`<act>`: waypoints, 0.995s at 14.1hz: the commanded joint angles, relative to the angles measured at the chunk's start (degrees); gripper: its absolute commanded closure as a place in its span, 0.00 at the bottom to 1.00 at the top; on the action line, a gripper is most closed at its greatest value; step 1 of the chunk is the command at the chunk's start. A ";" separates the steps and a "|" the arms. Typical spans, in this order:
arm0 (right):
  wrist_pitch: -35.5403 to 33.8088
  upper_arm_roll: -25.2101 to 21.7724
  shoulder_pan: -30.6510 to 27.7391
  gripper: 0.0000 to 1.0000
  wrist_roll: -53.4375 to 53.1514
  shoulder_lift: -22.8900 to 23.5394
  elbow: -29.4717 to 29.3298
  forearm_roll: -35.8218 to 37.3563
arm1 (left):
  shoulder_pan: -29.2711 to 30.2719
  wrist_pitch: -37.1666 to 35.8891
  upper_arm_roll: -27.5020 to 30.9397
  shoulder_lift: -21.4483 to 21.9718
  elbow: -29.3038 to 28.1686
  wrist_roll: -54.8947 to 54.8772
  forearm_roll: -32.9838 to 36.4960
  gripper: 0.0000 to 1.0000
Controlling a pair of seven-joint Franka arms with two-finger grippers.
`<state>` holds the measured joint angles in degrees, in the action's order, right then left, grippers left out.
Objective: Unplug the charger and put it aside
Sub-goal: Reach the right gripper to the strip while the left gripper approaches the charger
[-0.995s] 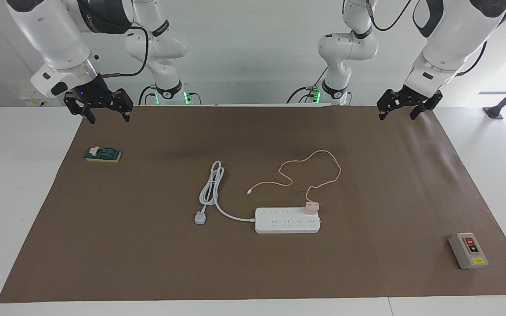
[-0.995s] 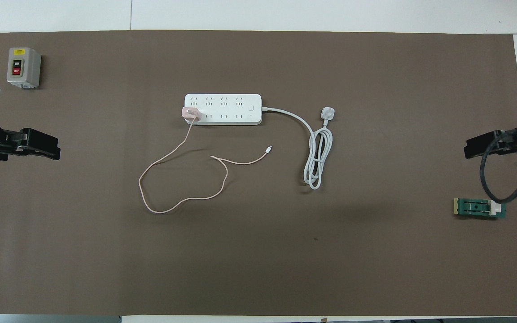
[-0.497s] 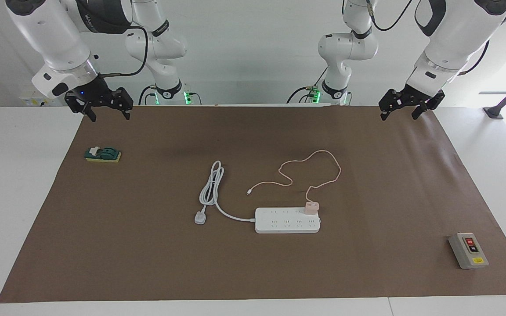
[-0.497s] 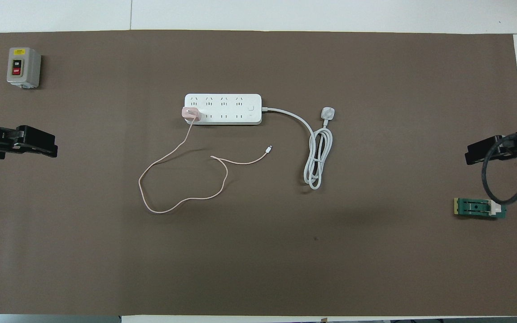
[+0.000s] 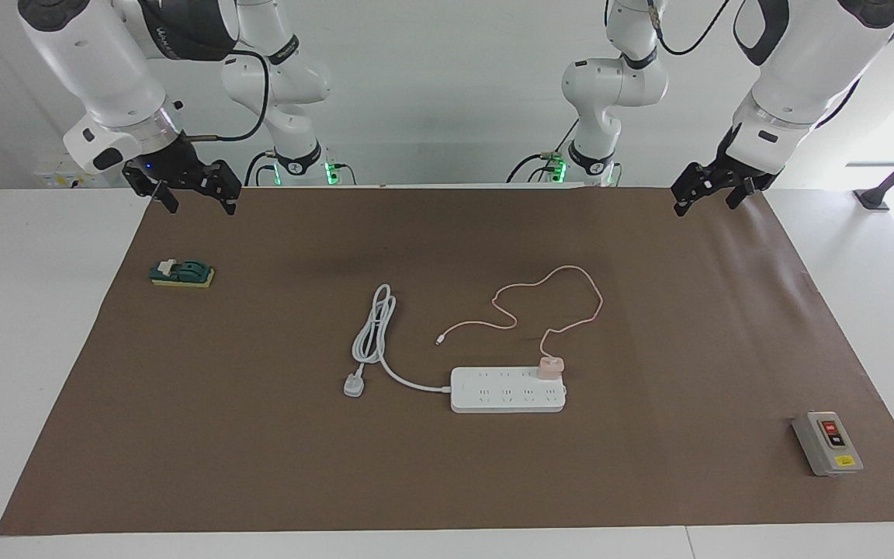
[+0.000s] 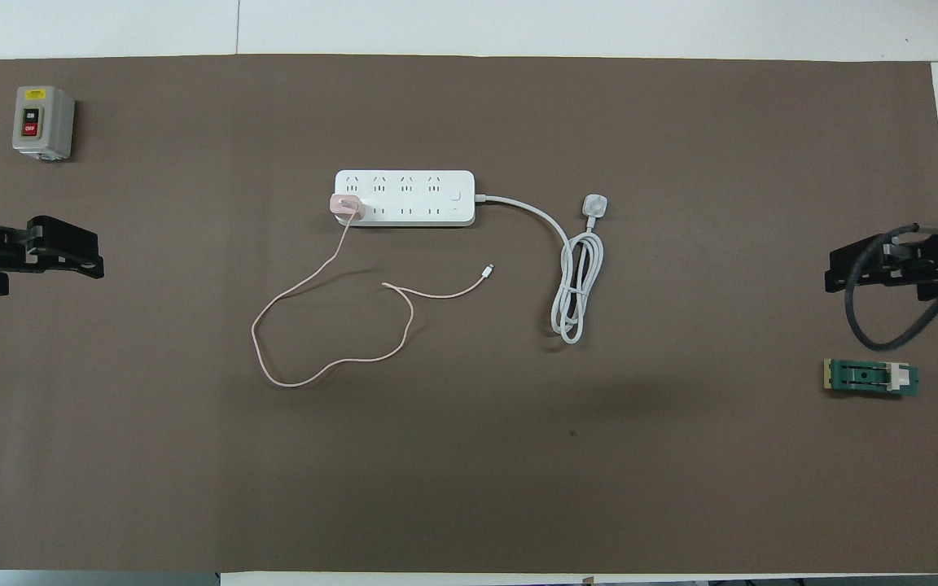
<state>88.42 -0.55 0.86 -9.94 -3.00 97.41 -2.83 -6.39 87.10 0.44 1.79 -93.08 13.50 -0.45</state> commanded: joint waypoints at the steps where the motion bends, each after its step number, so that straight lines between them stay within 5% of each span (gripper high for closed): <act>1: 3.85 0.64 2.04 0.00 -13.04 1.23 2.96 -5.42 | -0.64 1.05 -0.35 -2.58 2.11 7.30 -0.95 0.00; 10: 21.78 0.64 12.58 0.00 -52.70 15.91 2.44 -25.36 | -4.42 2.90 -0.79 -8.90 6.59 39.01 -2.71 0.00; 14: 25.83 0.64 14.78 0.00 -64.04 28.81 -9.22 -33.90 | -6.61 6.85 -1.06 -12.24 7.12 56.85 -3.24 0.00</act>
<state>113.82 0.22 15.15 -69.64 18.64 96.19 -33.93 -11.66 92.78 -1.15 -7.85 -87.89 62.21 -2.78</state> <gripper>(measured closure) 0.000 0.000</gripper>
